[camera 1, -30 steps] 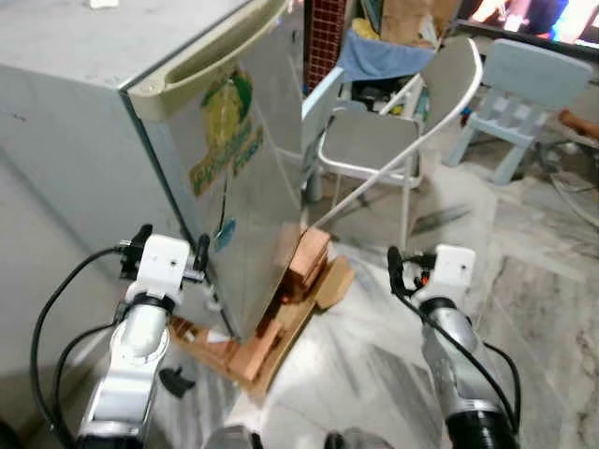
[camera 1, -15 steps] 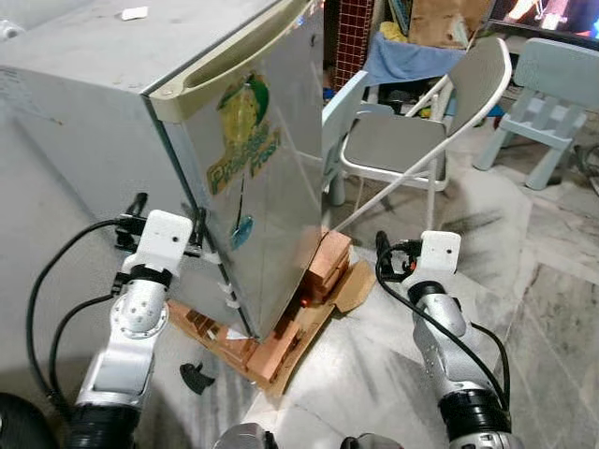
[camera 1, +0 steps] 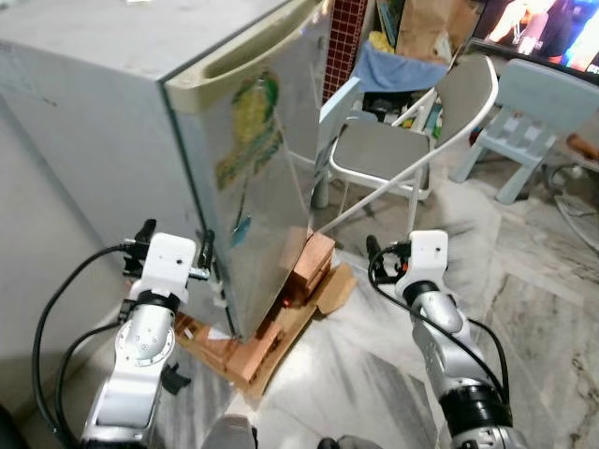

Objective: Restocking fridge

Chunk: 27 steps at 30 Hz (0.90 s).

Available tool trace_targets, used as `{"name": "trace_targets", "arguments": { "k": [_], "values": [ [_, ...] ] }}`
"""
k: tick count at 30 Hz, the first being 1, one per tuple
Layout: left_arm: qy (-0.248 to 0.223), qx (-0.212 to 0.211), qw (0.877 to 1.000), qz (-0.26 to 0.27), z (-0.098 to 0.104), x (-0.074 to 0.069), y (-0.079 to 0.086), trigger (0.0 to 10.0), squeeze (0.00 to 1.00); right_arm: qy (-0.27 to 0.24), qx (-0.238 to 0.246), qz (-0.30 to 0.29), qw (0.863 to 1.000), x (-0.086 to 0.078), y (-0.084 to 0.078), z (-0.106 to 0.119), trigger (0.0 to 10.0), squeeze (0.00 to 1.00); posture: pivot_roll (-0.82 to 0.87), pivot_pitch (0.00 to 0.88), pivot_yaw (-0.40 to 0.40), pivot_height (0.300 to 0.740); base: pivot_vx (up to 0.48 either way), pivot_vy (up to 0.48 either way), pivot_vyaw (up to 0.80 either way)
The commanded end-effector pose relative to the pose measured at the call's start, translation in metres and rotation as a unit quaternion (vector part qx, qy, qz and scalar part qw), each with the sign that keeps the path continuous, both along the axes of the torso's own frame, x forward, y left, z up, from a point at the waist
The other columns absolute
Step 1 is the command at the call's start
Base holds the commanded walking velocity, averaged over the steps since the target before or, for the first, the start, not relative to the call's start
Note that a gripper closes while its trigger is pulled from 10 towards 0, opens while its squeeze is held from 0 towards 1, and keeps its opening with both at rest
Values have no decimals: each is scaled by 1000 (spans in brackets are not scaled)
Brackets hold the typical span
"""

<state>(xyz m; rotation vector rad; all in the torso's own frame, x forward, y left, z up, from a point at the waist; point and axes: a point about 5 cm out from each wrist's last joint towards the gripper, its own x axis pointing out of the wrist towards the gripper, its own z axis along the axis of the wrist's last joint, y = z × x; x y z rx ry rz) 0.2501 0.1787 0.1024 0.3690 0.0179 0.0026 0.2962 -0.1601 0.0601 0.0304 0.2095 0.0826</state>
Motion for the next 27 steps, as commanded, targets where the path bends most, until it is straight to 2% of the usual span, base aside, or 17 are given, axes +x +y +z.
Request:
{"name": "trace_targets", "arguments": {
  "k": [1,5,10,17,27],
  "values": [
    [-8,0,1000,-6,7,-2,3,10000,0,-3,10,9,1000,2,5,6,10000,0,174,22,-102,740,0,356,0],
    [-7,2,1000,-26,9,-3,-2,10000,0,2,8,19,1000,2,8,6,10000,0,176,25,-108,740,0,89,-588],
    [-4,-29,997,-76,12,-8,-10,10000,0,0,5,27,1000,3,10,9,10000,0,185,32,-124,740,0,0,-788],
    [-1,-28,996,-84,11,-11,-13,10000,0,3,5,30,1000,3,11,10,10000,0,186,33,-127,740,0,0,-788],
    [-7,-29,996,-88,16,-8,-12,10000,0,3,8,33,999,3,12,11,10000,0,185,31,-122,740,0,0,-749]
  ]
}}
